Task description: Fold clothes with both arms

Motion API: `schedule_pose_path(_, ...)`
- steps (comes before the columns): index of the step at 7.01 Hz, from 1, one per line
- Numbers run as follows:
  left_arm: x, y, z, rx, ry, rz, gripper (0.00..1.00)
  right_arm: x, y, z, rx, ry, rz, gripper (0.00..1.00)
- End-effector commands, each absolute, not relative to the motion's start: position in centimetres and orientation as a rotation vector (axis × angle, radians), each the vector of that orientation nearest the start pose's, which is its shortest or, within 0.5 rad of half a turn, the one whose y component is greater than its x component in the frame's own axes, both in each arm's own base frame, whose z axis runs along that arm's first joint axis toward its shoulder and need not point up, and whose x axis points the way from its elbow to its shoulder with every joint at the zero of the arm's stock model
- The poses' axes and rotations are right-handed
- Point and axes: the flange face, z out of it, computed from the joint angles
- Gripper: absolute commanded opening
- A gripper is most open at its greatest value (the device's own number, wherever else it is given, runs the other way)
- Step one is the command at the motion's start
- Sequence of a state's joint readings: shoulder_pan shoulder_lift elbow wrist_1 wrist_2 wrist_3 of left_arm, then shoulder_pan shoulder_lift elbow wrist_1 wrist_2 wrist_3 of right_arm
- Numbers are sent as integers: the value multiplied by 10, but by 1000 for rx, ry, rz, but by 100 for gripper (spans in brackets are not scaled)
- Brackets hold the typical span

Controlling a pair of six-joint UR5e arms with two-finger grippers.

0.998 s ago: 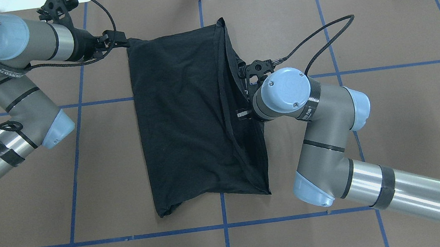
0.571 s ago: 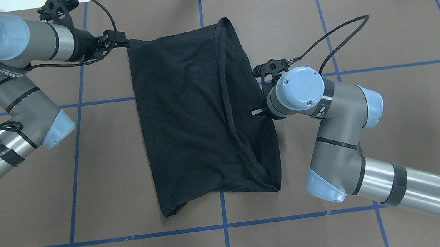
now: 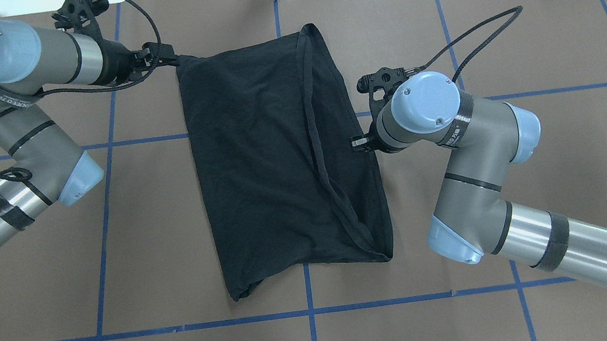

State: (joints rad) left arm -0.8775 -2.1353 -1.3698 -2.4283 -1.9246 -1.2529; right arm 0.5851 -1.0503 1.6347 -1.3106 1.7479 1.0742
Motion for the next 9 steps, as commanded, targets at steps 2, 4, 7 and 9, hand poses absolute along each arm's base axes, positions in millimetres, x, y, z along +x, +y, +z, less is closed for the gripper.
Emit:
schedule_pose_path(2, 382, -614, 320, 425, 1173, -268, 100, -499, -473, 262, 322, -853, 15, 100)
schedule_pose_path(4, 382, -613, 322, 422, 1173, -269, 100, -520, -463, 240, 333, -821, 7, 98)
schedule_pose_path(7, 380, -614, 323, 422, 1172, -268, 100, -571, -422, 240, 368, -748, -42, 99)
schedule_pose_path(9, 381, -612, 322, 410, 1180, -257, 100, -587, -408, 253, 352, -726, -66, 99)
